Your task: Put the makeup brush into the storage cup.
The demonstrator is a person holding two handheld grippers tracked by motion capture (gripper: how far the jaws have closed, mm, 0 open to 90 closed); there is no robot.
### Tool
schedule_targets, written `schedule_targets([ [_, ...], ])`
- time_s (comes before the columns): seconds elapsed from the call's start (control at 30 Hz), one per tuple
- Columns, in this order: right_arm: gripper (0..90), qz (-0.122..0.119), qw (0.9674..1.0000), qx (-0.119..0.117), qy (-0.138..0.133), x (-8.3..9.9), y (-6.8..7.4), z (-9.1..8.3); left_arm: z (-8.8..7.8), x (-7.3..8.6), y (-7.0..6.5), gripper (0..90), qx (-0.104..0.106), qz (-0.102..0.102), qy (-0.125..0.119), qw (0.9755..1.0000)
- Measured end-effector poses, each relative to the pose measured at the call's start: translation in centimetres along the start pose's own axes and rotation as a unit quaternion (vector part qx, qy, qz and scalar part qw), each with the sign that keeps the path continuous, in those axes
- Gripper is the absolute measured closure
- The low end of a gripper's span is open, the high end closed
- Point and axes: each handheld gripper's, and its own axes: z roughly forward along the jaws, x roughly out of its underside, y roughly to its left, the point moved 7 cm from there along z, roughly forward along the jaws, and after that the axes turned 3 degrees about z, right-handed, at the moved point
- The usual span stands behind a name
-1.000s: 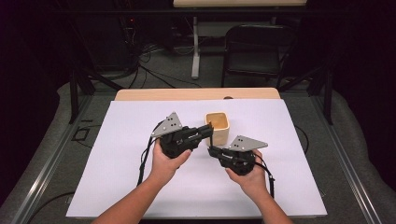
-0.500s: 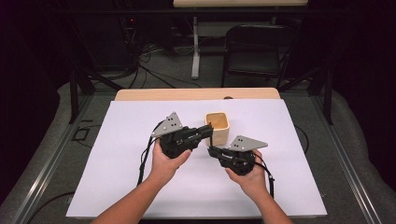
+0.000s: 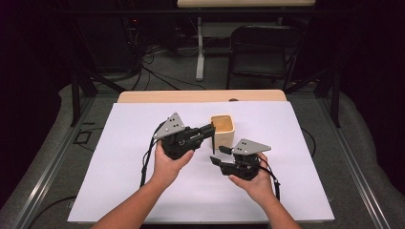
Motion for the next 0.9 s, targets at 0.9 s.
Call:
schedule_targets([
  [0.9, 37.8, 0.011, 0.9973, 0.073, 0.009, 2.8, -2.6, -2.7, 0.0, -2.1, 2.2, 83.8, -0.039, 0.028, -0.022, 0.9986],
])
